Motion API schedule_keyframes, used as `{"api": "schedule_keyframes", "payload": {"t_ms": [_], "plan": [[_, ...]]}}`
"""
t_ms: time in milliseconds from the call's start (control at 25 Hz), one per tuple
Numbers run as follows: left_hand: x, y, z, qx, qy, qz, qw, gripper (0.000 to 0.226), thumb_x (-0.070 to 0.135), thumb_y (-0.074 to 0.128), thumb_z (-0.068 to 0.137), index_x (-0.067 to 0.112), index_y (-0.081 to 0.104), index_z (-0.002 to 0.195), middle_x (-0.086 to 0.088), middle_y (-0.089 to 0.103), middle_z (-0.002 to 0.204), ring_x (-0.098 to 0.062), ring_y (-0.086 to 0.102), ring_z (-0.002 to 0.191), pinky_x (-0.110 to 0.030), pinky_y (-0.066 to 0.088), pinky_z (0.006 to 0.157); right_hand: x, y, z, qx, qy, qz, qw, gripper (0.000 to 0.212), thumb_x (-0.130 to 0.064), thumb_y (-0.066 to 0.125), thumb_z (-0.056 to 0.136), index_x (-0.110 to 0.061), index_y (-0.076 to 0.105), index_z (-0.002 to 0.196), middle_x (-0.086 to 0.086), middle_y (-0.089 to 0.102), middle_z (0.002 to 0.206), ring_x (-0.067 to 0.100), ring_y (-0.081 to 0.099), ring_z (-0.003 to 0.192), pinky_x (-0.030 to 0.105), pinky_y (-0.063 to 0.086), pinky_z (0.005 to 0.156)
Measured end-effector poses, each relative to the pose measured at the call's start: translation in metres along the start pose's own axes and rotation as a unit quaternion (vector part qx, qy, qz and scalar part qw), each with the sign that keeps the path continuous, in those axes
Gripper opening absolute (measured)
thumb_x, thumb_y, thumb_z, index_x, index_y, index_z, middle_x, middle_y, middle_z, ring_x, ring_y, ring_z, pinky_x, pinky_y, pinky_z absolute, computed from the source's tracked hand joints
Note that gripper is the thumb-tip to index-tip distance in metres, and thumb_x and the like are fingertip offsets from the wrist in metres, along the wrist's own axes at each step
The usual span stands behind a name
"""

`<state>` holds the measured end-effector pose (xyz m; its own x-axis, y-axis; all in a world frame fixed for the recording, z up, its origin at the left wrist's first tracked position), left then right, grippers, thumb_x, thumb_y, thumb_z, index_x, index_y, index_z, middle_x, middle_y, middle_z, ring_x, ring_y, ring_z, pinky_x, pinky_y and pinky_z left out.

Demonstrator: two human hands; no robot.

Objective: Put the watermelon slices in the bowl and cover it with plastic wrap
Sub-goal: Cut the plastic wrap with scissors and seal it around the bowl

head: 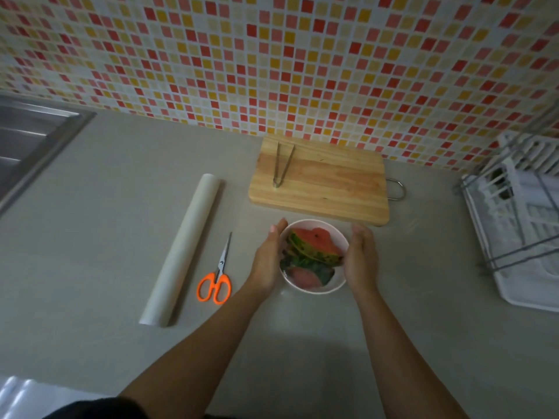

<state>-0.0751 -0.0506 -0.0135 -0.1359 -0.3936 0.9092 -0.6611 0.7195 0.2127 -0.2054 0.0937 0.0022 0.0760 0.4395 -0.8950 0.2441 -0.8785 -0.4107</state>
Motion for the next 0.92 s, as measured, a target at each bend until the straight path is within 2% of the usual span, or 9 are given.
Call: {"api": "schedule_keyframes", "payload": {"t_ms": [80,160,240,360,520,600,680,760,920], "plan": [[-0.008,0.004,0.003,-0.007,0.007,-0.029,1.000,0.058,0.044,0.016,0.101,0.007,0.052,0.127,-0.013,0.061,0.123,-0.024,0.058,0.114,-0.042,0.046,0.099,-0.004,0.017,-0.002,-0.071,0.002,0.069,0.995,0.031,-0.032,0.034,0.097,-0.028,0.063,0.107,-0.003,0.062,0.111,0.013,0.056,0.100,0.021,0.042,0.076],[-0.016,0.007,0.006,-0.010,-0.028,-0.056,0.998,0.063,0.051,0.014,0.099,0.012,0.055,0.127,-0.016,0.064,0.120,-0.029,0.060,0.113,-0.043,0.051,0.095,0.007,0.025,-0.003,-0.081,0.052,0.116,0.989,0.036,-0.039,0.033,0.095,-0.033,0.068,0.093,0.000,0.068,0.098,0.018,0.063,0.092,0.030,0.050,0.076],[-0.014,0.009,0.016,0.000,-0.056,-0.014,0.998,0.071,0.059,0.011,0.095,0.016,0.059,0.127,-0.017,0.066,0.119,-0.031,0.061,0.113,-0.046,0.049,0.097,0.019,0.019,-0.007,-0.014,0.082,0.138,0.987,0.044,-0.047,0.030,0.089,-0.030,0.070,0.090,0.003,0.070,0.093,0.021,0.065,0.088,0.034,0.052,0.076],[-0.004,0.007,0.029,0.023,-0.072,0.125,0.989,0.083,0.065,0.008,0.091,0.013,0.070,0.110,-0.019,0.069,0.110,-0.030,0.063,0.106,-0.048,0.047,0.099,0.019,0.011,-0.015,0.068,0.073,0.166,0.981,0.049,-0.048,0.027,0.088,-0.026,0.070,0.088,0.000,0.070,0.086,0.017,0.066,0.082,0.028,0.049,0.065],[-0.016,0.011,0.025,-0.029,-0.065,-0.045,0.996,0.064,0.059,0.016,0.095,0.027,0.071,0.101,-0.011,0.072,0.106,-0.029,0.064,0.107,-0.047,0.050,0.095,0.022,0.012,-0.015,0.061,0.099,0.198,0.973,0.052,-0.047,0.024,0.094,-0.024,0.070,0.089,0.004,0.071,0.089,0.019,0.066,0.082,0.030,0.051,0.069],[-0.026,0.013,0.023,-0.013,-0.069,-0.081,0.994,0.060,0.056,0.023,0.096,0.020,0.068,0.109,-0.014,0.070,0.111,-0.033,0.062,0.110,-0.046,0.051,0.094,0.024,0.014,-0.014,0.053,0.112,0.216,0.968,0.052,-0.047,0.024,0.095,-0.023,0.069,0.091,0.005,0.070,0.090,0.019,0.066,0.082,0.029,0.051,0.068],[-0.031,0.010,0.024,0.026,-0.079,-0.027,0.996,0.065,0.058,0.023,0.095,0.013,0.066,0.115,-0.019,0.068,0.112,-0.034,0.063,0.108,-0.049,0.049,0.096,0.026,0.016,-0.014,0.053,0.114,0.223,0.967,0.053,-0.050,0.024,0.094,-0.023,0.069,0.092,0.004,0.071,0.089,0.017,0.067,0.082,0.027,0.050,0.065],[-0.030,0.005,0.027,0.050,-0.070,0.056,0.995,0.066,0.060,0.025,0.092,0.013,0.069,0.109,-0.017,0.070,0.108,-0.028,0.065,0.104,-0.049,0.049,0.096,0.029,0.017,-0.013,0.057,0.111,0.227,0.966,0.053,-0.053,0.025,0.093,-0.024,0.069,0.090,0.003,0.071,0.089,0.016,0.067,0.082,0.026,0.050,0.065],[-0.016,0.006,0.033,0.028,-0.052,0.134,0.989,0.063,0.062,0.029,0.089,0.019,0.072,0.106,-0.012,0.071,0.107,-0.025,0.065,0.102,-0.047,0.049,0.097,0.031,0.018,-0.013,0.066,0.107,0.234,0.964,0.053,-0.059,0.026,0.088,-0.028,0.069,0.082,-0.001,0.070,0.084,0.015,0.067,0.080,0.026,0.050,0.065]]}}
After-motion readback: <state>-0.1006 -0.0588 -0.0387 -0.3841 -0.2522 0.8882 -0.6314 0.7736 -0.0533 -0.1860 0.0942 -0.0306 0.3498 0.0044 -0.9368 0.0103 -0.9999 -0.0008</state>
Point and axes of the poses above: each hand's wrist, its own z-axis towards the middle knuckle, its own y-axis out of the palm, x = y × z, the point moved 7 cm from there along z, towards the middle knuckle
